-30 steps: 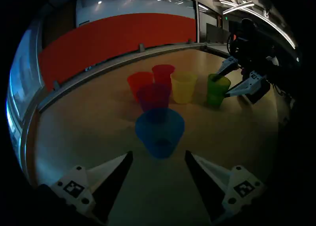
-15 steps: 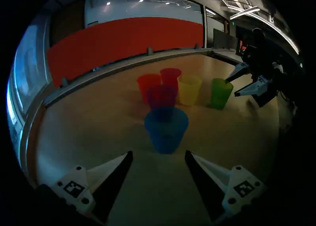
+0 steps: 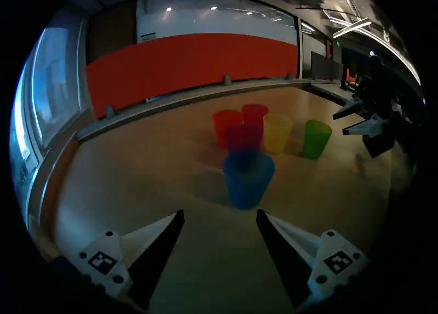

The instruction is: Pour water

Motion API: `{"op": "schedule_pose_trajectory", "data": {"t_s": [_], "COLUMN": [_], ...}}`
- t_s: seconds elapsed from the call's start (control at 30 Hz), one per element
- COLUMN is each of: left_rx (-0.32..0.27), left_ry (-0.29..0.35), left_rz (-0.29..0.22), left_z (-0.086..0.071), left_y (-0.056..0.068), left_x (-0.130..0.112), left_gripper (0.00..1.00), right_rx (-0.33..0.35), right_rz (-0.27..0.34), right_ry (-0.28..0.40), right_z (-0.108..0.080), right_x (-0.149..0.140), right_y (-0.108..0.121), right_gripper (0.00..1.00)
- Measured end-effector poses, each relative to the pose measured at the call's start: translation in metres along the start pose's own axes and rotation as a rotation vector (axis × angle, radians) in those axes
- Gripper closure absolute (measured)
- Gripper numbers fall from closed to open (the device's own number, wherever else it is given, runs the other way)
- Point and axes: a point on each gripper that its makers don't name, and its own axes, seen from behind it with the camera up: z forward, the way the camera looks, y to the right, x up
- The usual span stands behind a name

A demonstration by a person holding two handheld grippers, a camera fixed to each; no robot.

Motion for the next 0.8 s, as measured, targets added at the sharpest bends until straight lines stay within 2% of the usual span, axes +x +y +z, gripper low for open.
{"op": "schedule_pose_trajectory", "data": {"t_s": [0.2,0.4,0.8], "left_rx": [0.031,0.088,0.217], "left_ry": [0.049,0.119,0.302], "left_rz": [-0.025,-0.052,-0.117], "left_z": [-0.010,-0.022,-0.050], "left_y": [-0.010,-0.026,-0.054], "left_x": [0.012,0.034,0.076], "left_gripper": [0.02,0.02,0.02], "right_rx": [-0.029,-0.084,-0.283], "right_rz": [0.024,0.054,0.125], "right_ry": [0.043,0.108,0.281], "right_z": [-0.010,-0.024,-0.059], "right_x": [0.009,0.025,0.062], "right_y": [0.002,0.012,0.063], "right_gripper": [0.00,0.00,0.00]}}
